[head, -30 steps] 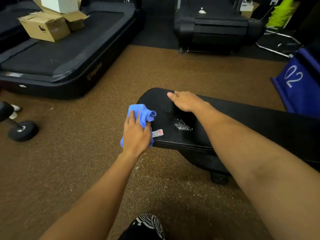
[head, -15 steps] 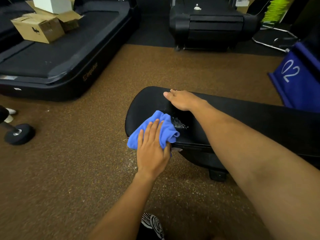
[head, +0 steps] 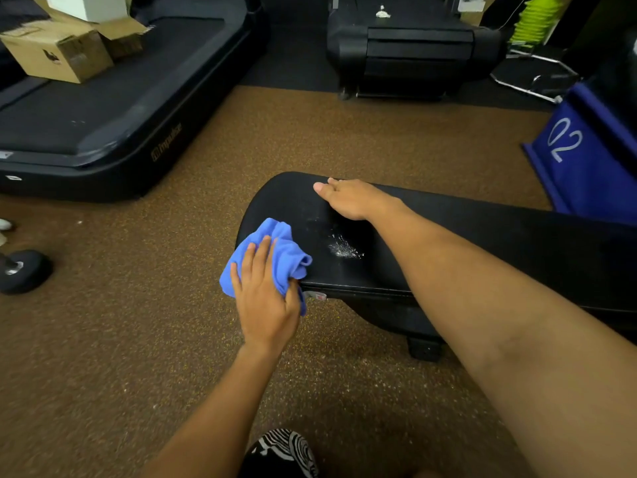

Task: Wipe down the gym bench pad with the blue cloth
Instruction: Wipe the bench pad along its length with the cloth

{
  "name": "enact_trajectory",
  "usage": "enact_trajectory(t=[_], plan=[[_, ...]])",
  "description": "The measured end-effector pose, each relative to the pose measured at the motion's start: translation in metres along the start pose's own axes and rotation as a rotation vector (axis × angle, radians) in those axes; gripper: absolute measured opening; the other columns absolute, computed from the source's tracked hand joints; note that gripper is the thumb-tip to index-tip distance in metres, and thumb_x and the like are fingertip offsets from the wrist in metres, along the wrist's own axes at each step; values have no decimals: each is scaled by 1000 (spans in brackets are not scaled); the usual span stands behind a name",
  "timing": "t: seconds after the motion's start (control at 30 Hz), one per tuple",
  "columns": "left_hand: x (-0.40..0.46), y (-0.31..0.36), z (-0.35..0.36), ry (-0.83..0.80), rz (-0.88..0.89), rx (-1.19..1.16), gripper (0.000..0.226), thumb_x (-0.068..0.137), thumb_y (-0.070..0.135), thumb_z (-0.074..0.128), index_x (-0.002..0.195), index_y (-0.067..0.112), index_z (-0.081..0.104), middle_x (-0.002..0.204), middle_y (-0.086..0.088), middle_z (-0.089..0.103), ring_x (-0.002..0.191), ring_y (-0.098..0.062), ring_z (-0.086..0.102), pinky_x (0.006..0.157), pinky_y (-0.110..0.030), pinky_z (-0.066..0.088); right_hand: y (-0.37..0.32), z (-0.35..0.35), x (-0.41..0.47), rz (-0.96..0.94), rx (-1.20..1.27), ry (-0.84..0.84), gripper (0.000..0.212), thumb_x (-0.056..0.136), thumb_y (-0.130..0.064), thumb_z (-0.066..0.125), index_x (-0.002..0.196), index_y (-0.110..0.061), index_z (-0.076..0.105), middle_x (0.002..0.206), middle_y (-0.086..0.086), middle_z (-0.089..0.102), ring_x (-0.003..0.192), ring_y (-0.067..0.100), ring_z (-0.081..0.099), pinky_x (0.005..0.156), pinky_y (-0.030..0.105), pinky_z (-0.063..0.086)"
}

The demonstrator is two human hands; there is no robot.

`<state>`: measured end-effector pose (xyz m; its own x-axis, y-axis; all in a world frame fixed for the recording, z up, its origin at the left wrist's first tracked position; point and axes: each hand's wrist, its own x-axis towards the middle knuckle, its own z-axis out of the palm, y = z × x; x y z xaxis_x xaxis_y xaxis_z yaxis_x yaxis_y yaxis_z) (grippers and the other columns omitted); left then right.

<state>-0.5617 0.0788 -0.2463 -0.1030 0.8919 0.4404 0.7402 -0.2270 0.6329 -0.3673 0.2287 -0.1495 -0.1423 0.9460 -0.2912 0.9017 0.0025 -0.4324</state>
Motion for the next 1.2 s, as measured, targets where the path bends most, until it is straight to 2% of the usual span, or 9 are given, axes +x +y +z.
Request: enact_trajectory(t=[0.23, 0.57, 0.7, 0.87, 0.93, 1.0, 1.03, 1.13, 1.2], plan=[[-23, 30, 28, -82, 16, 125, 77, 90, 37, 51, 158, 14, 24, 164, -1, 29, 156, -22, 9, 121, -56, -12, -3, -1, 2, 24, 4, 1, 73, 96, -68, 23, 155, -26, 27, 164, -8, 18, 151, 19, 14, 122, 43, 11], [-44, 82, 56, -228, 37, 190, 81, 96, 56, 34, 160, 10, 14, 169, -9, 9, 156, -28, -1, 120, -60, -9, -7, 1, 0, 83, 81, 24, 82, 90, -75, 25, 155, -25, 28, 163, -6, 21, 150, 19, 19, 122, 44, 13], [-36, 73, 48, -203, 54, 130, 79, 97, 54, 35, 160, 12, 16, 169, -4, 9, 156, -24, 5, 122, -54, -7, -2, -5, 0, 42, 135, 39, 76, 95, -69, 27, 150, -18, 41, 159, 2, 34, 146, 21, 30, 117, 35, 21], [-13, 83, 3, -588, 78, 97, 110, 73, 83, 38, 161, 30, -3, 164, 9, -23, 150, -14, -28, 112, -42, -32, -10, -18, -20, -101, 185, 243, 41, 100, -43, 49, 126, -18, 66, 128, 5, 66, 121, 21, 58, 97, 30, 42], [6, 83, -17, -727, -43, -161, 96, 74, 67, 52, 159, 37, 18, 166, 14, -4, 153, -7, -12, 118, -36, -19, -19, -20, -29, -148, 110, 380, 27, 96, -35, 55, 109, -18, 73, 104, 1, 72, 102, 20, 64, 88, 32, 50], [29, 75, -28, -612, -228, -448, 56, 87, 26, 60, 143, 27, 54, 156, 9, 43, 146, -8, 33, 119, -22, 19, -35, -18, -46, -157, 101, 460, 21, 93, -32, 57, 88, -18, 72, 84, -1, 70, 85, 20, 64, 75, 31, 51], [41, 68, -29, -502, -306, -502, 42, 89, 11, 56, 127, 22, 67, 138, 4, 61, 131, -10, 52, 108, -19, 35, -43, -14, -59, -155, 109, 476, 24, 92, -33, 57, 80, -16, 70, 78, -1, 69, 78, 21, 64, 71, 31, 52], [71, 49, -28, -337, -520, -661, 30, 85, 4, 46, 89, 15, 74, 100, -8, 73, 99, -24, 67, 82, -33, 52, -59, 17, -104, -172, 69, 408, 29, 93, -34, 55, 75, -13, 63, 80, 6, 67, 79, 27, 63, 66, 32, 48], [88, 38, -26, -259, -593, -723, 27, 88, 3, 44, 83, 11, 70, 94, -12, 72, 95, -30, 68, 74, -37, 54, -66, 52, -131, -126, 11, 291, 37, 96, -46, 49, 95, -12, 64, 101, 9, 63, 97, 27, 59, 78, 36, 46]])
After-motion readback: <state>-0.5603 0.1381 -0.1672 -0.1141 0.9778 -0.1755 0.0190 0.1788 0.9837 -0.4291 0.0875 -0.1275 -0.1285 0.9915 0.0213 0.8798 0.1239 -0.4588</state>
